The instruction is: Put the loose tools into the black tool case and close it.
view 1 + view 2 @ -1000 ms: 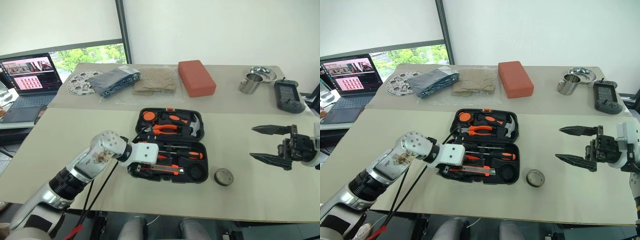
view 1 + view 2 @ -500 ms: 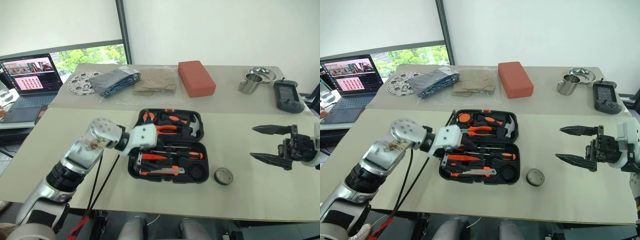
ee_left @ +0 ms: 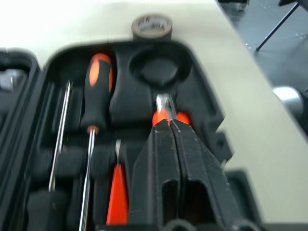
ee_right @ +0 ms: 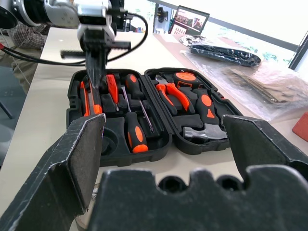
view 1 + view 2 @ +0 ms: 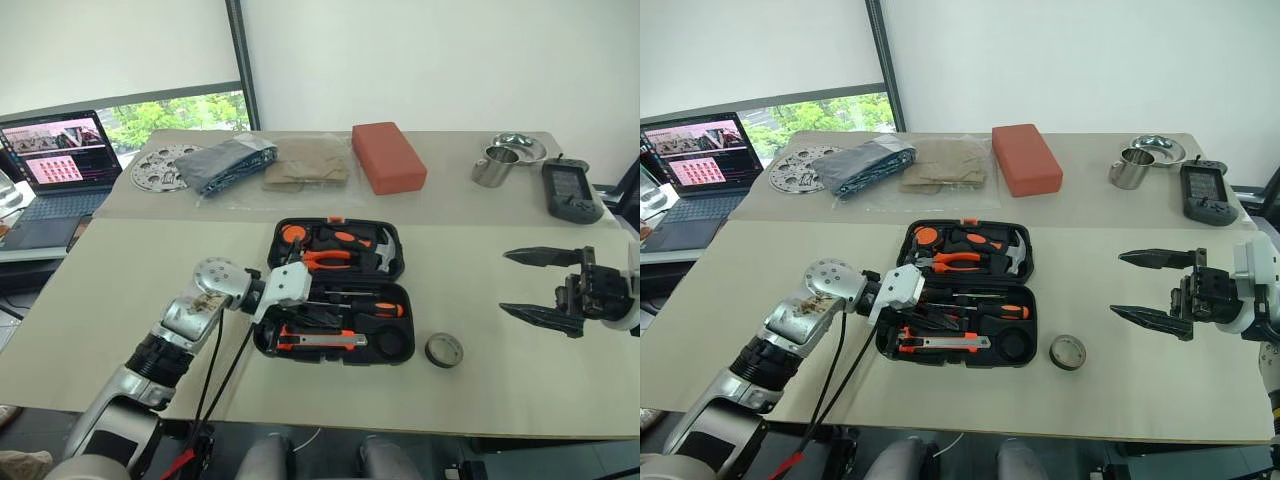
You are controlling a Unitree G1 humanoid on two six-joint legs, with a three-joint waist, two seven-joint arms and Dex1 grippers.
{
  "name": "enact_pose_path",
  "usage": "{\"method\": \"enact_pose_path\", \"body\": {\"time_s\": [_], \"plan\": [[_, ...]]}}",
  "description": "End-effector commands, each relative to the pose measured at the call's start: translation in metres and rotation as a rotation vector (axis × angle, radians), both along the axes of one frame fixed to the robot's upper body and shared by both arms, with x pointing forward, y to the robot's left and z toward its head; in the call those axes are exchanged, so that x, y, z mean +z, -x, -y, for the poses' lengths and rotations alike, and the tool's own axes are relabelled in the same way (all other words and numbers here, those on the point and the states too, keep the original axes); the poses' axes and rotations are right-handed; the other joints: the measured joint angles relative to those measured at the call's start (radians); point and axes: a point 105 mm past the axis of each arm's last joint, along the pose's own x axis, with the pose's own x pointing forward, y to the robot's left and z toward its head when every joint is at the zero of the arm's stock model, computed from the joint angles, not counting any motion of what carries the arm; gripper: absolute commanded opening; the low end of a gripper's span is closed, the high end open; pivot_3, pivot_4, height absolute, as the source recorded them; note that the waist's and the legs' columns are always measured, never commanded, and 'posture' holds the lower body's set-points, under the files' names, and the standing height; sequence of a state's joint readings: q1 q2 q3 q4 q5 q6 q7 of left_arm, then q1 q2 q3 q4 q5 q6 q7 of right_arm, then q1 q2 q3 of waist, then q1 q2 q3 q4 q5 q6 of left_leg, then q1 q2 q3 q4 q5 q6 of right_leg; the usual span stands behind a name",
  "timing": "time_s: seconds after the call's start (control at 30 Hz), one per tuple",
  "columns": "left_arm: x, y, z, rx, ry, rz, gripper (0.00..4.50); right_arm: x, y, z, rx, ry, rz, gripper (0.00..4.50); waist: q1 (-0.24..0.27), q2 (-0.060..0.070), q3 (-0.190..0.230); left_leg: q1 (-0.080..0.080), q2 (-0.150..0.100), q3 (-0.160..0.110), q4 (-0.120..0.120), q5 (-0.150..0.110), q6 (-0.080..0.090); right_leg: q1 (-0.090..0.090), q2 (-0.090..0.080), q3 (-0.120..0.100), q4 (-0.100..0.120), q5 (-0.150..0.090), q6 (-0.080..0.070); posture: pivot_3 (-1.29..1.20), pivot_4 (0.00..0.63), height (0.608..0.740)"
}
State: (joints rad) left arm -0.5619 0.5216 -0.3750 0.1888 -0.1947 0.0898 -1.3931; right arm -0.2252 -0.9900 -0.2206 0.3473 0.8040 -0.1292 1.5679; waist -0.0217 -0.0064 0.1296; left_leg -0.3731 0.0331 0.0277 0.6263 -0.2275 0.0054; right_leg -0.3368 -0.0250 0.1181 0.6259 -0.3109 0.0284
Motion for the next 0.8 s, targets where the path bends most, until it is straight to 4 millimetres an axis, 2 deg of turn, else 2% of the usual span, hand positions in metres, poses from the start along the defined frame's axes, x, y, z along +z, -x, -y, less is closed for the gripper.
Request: {"method": "enact_pose_path", "body": {"time_s": [0.03, 0.6, 0.7, 0.8], "plan": [[-0.006, -0.003, -0.003, -0.041, -0.007, 0.032, 0.07, 0.012, 0.005, -0.001, 0.046, 0.036, 0.041, 4.50, 0.001, 0.000, 0.000, 0.000, 0.000, 0.000, 0.000, 0.000, 0.000, 0.000, 0.000, 0.000, 0.000, 0.000, 0.000, 0.00, 0.150, 0.740], [-0.058, -0.004, -0.013, -0.076, -0.146, 0.061, 0.07, 0.010, 0.009, 0.002, 0.043, 0.044, 0.023, 4.50, 0.002, 0.003, -0.002, 0.001, 0.000, 0.000, 0.000, 0.000, 0.000, 0.007, -0.001, 0.001, 0.001, 0.000, 0.000, 0.00, 0.150, 0.740], [-0.061, -0.004, -0.014, -0.081, -0.158, 0.072, 0.07, 0.010, 0.009, 0.002, 0.043, 0.045, 0.018, 4.50, 0.001, 0.003, -0.003, 0.003, 0.000, 0.001, 0.000, 0.000, 0.000, 0.010, -0.001, 0.001, 0.000, 0.000, 0.000, 0.00, 0.150, 0.740], [-0.049, -0.010, -0.008, -0.038, -0.083, 0.084, 0.07, 0.009, 0.010, 0.001, 0.048, 0.047, 0.006, 4.50, 0.001, 0.003, -0.003, 0.005, 0.000, 0.001, 0.000, 0.000, 0.000, 0.012, -0.002, 0.001, 0.000, 0.000, 0.000, 0.00, 0.150, 0.740]]}}
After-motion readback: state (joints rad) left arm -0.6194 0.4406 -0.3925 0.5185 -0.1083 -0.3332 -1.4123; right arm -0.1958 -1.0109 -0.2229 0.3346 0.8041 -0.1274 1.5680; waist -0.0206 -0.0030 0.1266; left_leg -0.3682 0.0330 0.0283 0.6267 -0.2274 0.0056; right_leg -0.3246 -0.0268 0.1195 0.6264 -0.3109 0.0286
